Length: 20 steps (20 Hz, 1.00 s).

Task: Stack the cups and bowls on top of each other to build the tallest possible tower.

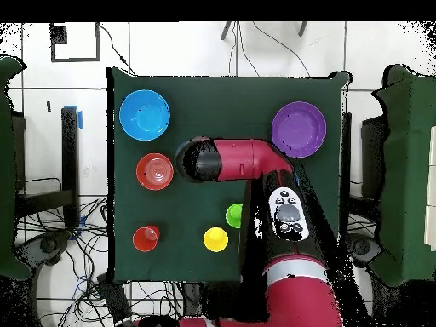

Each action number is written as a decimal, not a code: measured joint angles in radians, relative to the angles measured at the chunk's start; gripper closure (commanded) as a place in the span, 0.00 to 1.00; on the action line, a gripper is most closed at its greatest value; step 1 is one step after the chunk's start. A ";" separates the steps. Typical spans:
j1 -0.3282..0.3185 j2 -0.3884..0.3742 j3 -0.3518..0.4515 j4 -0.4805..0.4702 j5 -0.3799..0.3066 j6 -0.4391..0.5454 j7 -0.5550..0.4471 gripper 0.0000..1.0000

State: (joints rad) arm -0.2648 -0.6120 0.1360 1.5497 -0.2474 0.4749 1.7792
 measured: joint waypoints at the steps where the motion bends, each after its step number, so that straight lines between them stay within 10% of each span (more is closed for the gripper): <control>1: 0.001 -0.003 0.000 0.004 0.002 0.000 0.000 0.00; 20: 0.051 -0.019 -0.008 0.036 0.118 0.000 0.000 0.00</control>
State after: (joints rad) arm -0.2138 -0.6314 0.1283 1.5860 -0.1295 0.4749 1.7792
